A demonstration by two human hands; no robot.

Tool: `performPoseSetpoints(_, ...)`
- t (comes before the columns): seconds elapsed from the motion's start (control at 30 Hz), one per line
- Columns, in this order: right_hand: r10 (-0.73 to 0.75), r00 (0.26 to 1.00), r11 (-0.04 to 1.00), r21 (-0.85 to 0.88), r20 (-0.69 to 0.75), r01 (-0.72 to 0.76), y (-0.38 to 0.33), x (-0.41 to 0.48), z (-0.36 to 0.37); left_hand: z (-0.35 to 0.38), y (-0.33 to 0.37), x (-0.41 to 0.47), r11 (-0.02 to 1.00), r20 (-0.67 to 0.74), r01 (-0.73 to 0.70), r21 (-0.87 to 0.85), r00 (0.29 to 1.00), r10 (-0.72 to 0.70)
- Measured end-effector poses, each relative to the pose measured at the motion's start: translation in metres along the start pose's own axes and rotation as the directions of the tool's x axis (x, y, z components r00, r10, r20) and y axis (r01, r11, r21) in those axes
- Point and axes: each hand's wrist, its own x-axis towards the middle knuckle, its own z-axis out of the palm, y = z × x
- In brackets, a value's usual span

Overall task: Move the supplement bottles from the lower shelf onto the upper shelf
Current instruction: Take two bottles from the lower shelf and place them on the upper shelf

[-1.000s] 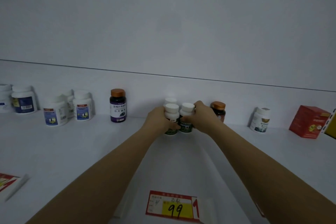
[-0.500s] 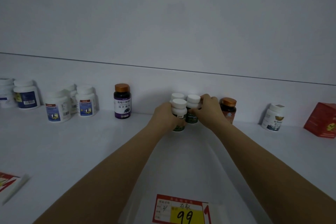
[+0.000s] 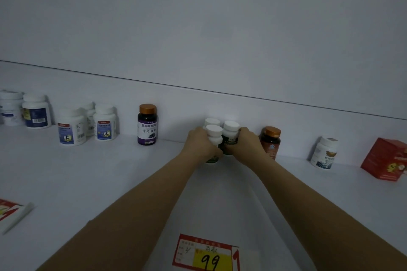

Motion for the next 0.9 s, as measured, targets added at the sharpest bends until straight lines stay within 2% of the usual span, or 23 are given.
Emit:
performPoseSetpoints(0.17,-0.055,0.991,0.963,-0.255,0.122,0.085,-0.004,-0.028,-0.023,-0.009,0.006,-0.016,0.993,0.034,0.039,0.108,0.999,-0.043)
performPoseSetpoints(0.23,-0.067,0.979,0.932,-0.337,0.194,0.131,-0.006,-0.042,-0.035,-0.015,0.007,-0.029,0.978,0.087,0.015,0.21,0.996,-0.034)
performPoseSetpoints(0.37,-0.066,0.958,0.891,-0.416,0.277,0.181,-0.007,-0.062,-0.045,-0.023,0.009,-0.056,0.932,0.124,0.02,0.362,0.99,-0.07)
performPoseSetpoints(0.47,-0.085,0.932,0.855,-0.454,0.353,0.25,-0.011,-0.081,-0.05,-0.031,0.009,-0.078,0.895,0.105,-0.01,0.445,0.994,-0.042)
performPoseSetpoints(0.73,-0.139,0.931,0.802,-0.513,0.336,0.305,-0.031,-0.156,-0.073,-0.058,0.006,-0.15,0.836,0.144,-0.099,0.539,0.989,0.024)
performPoseSetpoints(0.9,-0.168,0.948,0.807,-0.514,0.27,0.29,-0.05,-0.218,-0.092,-0.081,0.016,-0.21,0.83,0.131,-0.185,0.527,0.982,0.136)
